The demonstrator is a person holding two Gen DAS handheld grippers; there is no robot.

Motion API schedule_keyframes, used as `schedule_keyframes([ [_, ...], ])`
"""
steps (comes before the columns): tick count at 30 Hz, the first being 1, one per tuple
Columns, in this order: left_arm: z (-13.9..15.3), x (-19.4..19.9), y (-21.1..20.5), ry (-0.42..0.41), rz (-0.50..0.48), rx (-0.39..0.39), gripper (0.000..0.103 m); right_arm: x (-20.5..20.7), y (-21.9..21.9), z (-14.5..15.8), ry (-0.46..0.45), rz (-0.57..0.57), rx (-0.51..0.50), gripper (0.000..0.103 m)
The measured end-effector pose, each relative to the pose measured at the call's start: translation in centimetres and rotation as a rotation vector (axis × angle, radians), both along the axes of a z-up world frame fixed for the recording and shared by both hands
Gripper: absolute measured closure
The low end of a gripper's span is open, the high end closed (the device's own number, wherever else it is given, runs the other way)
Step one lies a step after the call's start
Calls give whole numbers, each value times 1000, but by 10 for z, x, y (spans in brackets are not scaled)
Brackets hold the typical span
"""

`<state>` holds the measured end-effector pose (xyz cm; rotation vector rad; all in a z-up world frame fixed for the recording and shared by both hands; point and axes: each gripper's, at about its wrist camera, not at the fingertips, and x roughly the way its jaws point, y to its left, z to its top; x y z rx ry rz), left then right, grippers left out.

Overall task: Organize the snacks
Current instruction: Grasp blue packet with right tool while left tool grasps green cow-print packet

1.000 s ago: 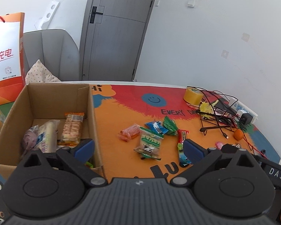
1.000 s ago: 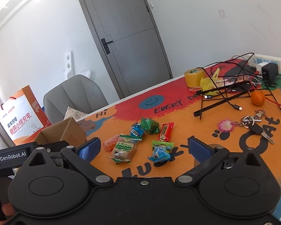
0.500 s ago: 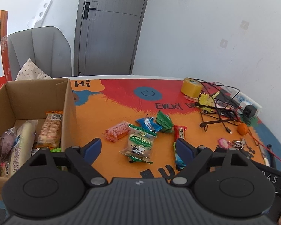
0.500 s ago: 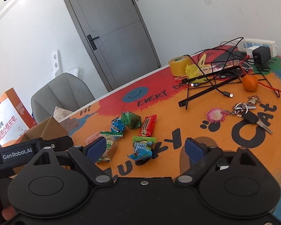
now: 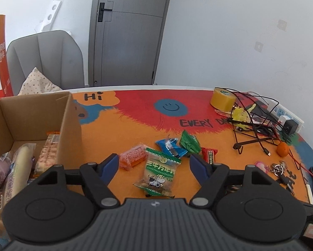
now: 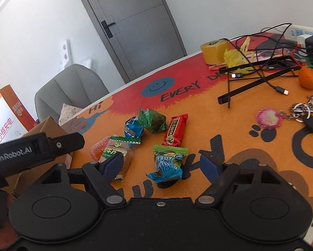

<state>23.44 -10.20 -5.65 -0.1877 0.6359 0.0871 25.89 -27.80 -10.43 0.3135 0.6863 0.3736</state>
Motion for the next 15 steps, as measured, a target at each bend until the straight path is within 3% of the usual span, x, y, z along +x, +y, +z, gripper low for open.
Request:
schedule_keyframes([
  [2,-4,6,-3,18,-6,5,31,5,3,-5,14,7,-5,28],
  [6,-15,18,-9,60,-20,7,34,13,7,-16,57,8,-32,64],
  [8,-20,22,-10,71,-20,13,34,11,5,-17,44,3,-41,70],
  [15,-36,34,-17,110,-27,22,34,10,-16,-21,33,-31,-4,72],
])
